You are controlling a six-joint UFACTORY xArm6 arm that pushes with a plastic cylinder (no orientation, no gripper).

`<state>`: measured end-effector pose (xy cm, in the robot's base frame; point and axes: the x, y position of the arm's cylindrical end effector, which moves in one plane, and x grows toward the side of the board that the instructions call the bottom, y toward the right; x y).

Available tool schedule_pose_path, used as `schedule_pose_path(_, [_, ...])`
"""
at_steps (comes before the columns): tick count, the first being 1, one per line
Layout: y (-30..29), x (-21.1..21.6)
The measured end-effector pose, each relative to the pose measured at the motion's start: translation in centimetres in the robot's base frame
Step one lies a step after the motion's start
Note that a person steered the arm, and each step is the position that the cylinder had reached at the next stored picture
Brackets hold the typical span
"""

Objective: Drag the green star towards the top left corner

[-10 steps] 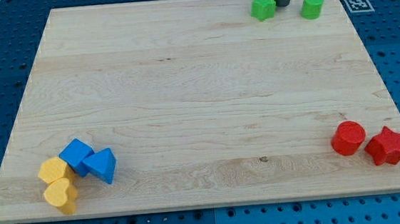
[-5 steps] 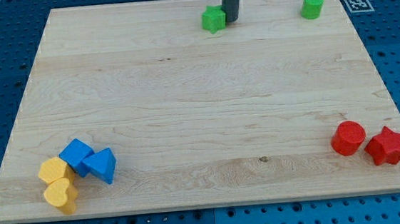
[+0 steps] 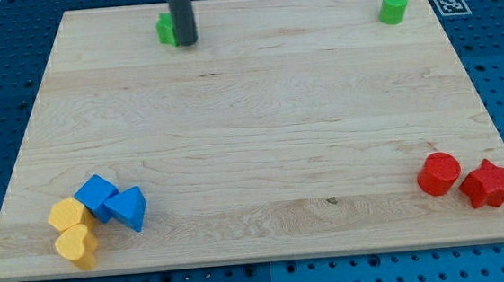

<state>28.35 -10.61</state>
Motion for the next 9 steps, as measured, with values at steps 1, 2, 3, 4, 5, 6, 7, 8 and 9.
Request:
schedule_pose_path(1, [-2.6, -0.6])
schedule_pose_path(2, [-3.1, -2.0])
schedule_pose_path(3, [-3.1, -2.2])
schedule_pose_path(4, [-3.1, -2.2])
schedule_pose_path(5, [-1.9, -2.2])
schedule_pose_path(6, [-0.3, -2.3])
schedule_pose_path(7, [-0.3, -3.1])
schedule_pose_path(8, [-0.8, -4.5])
schedule_pose_path(9, [-2.6, -4.6])
